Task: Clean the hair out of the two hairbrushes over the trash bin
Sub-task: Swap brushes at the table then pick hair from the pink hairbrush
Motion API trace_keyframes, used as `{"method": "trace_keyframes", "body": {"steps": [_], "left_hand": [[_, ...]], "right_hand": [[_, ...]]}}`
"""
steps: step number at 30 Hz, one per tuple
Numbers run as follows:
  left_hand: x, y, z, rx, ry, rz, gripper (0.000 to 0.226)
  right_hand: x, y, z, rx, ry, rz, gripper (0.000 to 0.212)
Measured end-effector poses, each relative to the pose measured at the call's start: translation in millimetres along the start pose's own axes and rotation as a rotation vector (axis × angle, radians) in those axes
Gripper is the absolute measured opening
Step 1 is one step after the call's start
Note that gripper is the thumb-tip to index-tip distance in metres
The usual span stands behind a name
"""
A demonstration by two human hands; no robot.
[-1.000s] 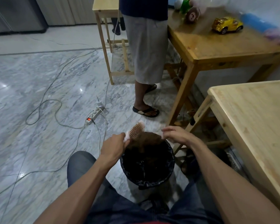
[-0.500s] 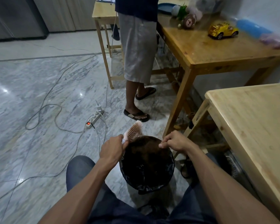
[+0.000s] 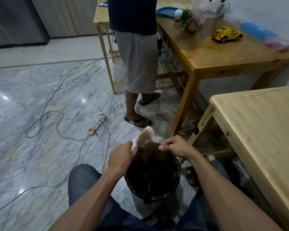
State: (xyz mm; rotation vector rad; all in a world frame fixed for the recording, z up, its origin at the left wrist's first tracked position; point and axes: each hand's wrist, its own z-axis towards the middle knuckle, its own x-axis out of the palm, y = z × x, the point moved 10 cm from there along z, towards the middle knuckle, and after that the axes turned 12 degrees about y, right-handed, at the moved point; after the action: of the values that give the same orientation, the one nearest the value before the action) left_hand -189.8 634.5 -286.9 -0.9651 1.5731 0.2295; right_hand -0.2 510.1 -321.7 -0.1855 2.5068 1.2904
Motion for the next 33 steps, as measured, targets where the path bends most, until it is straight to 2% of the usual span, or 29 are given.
{"method": "trace_keyframes", "body": {"steps": [6, 10, 12, 16, 21, 25, 26, 28, 31, 33], "left_hand": [[-6.9, 11.1, 1.9, -0.012, -0.02, 0.002, 0.037], [-2.8, -10.8, 1.4, 0.046, -0.001, 0.039, 0.031], [-4.0, -20.5, 0.0, 0.06, -0.007, 0.064, 0.025], [-9.7, -15.2, -1.1, 0.031, -0.017, 0.049, 0.027], [-13.0, 27.6, 1.8, -0.08, -0.028, -0.092, 0.04], [-10.8, 22.9, 0.8, -0.05, -0.009, -0.067, 0.04], [-10.4, 16.5, -0.1, -0.033, -0.009, -0.063, 0.039], [-7.7, 4.3, -0.5, -0.004, 0.0, -0.05, 0.038], [-5.9, -15.0, -1.9, 0.047, 0.004, -0.02, 0.033], [-7.5, -24.8, -2.5, 0.067, -0.002, -0.004, 0.029]], "right_hand": [[-4.6, -14.7, -10.8, 0.087, 0.039, -0.088, 0.011], [10.6, 4.6, -4.7, 0.073, 0.113, 0.038, 0.047], [11.3, 17.8, -2.1, 0.005, 0.061, 0.128, 0.037], [1.4, 25.4, 3.2, -0.062, -0.069, 0.023, 0.019], [-3.6, 13.4, -3.0, 0.004, 0.007, -0.072, 0.018], [-6.1, 0.2, -7.7, 0.076, 0.066, -0.075, 0.013], [-4.5, 1.3, -9.3, 0.096, 0.089, -0.065, 0.015], [-2.1, 5.8, -8.6, 0.104, 0.107, 0.008, 0.035], [1.3, 19.1, -6.6, 0.037, 0.084, 0.082, 0.056], [5.8, 26.0, -4.6, 0.005, 0.075, 0.055, 0.057]]}}
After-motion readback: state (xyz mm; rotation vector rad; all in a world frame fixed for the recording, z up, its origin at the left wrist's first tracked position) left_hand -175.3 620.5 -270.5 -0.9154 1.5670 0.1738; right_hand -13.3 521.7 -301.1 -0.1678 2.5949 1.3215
